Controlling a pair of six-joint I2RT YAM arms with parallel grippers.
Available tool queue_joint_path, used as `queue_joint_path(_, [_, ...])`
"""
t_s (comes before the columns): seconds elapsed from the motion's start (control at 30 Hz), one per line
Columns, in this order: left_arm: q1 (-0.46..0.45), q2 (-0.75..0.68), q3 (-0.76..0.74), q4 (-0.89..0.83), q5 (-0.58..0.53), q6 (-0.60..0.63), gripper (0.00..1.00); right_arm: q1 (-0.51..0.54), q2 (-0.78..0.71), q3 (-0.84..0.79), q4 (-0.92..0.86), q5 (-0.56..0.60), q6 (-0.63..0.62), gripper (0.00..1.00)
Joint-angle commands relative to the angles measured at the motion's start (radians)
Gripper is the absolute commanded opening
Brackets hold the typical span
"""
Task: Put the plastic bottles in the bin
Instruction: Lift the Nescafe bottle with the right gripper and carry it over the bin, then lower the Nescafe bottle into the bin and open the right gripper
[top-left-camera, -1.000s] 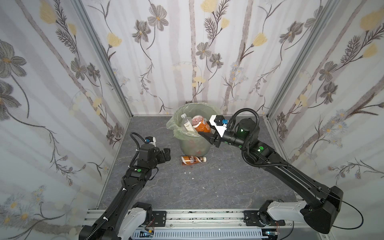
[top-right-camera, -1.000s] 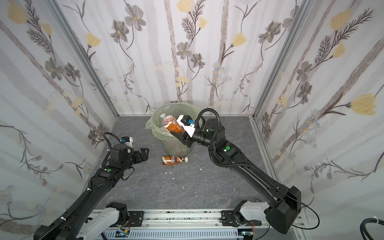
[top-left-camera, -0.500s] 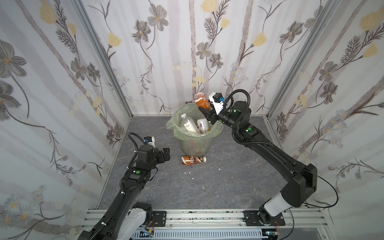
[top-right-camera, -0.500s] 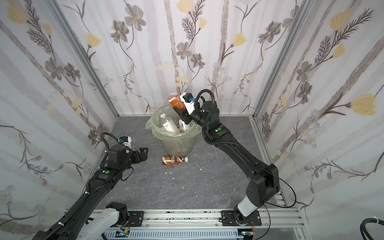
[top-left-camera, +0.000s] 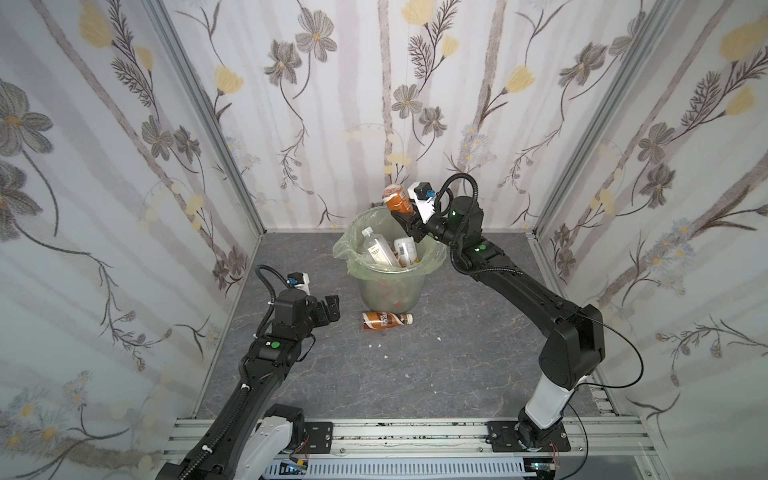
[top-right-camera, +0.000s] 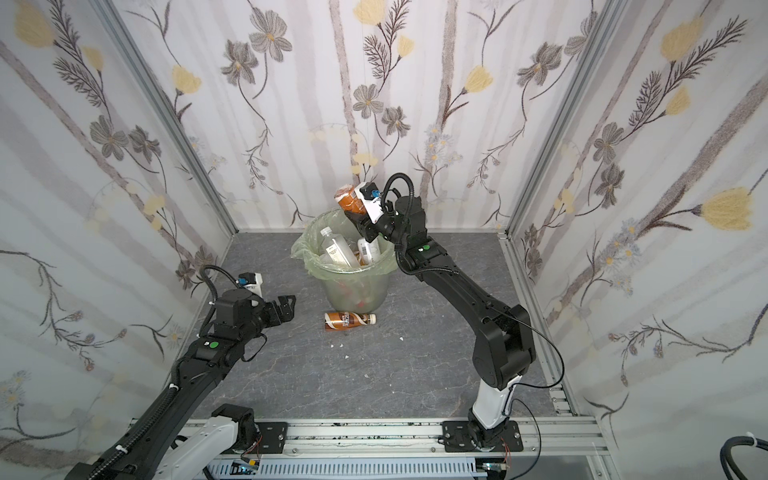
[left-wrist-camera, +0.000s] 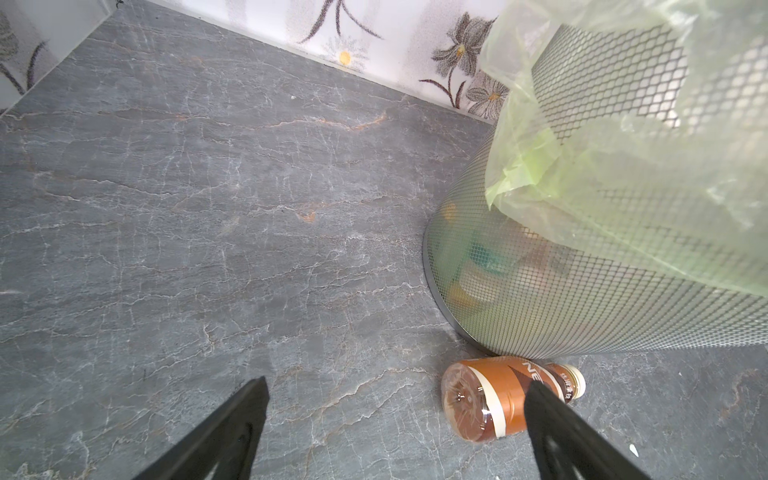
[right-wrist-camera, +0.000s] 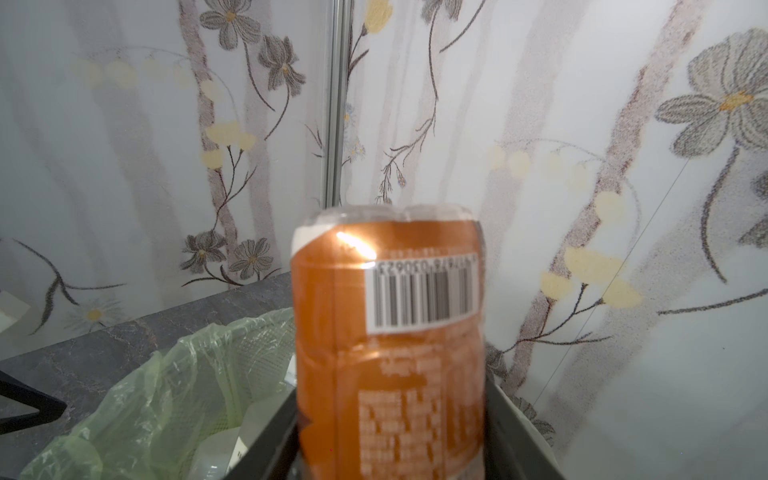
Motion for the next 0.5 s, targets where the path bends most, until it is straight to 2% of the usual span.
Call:
queue_joint_path(0.0, [0.001,0.002,-0.002,0.023,-0.011,0.002,0.98,-0.002,0.018,0.011,-0.043,0.063,-0.025,0.5])
queue_joint_path(0.17, [0.001,0.012,0.0,0.024,-0.009,0.002,0.98,0.0,0.016,-0.005,-0.078,0.084,-0.034,0.52])
queue_joint_path(0.33, [0.001,0.014,0.0,0.023,-0.008,0.002,0.98,-0.001,-0.004,-0.021,-0.092,0.098,-0.045,0.66])
queue_joint_path(0.47, [0.001,0.013,-0.001,0.023,-0.004,0.0,0.98,0.001,-0.029,-0.023,-0.11,0.101,-0.049,0.72])
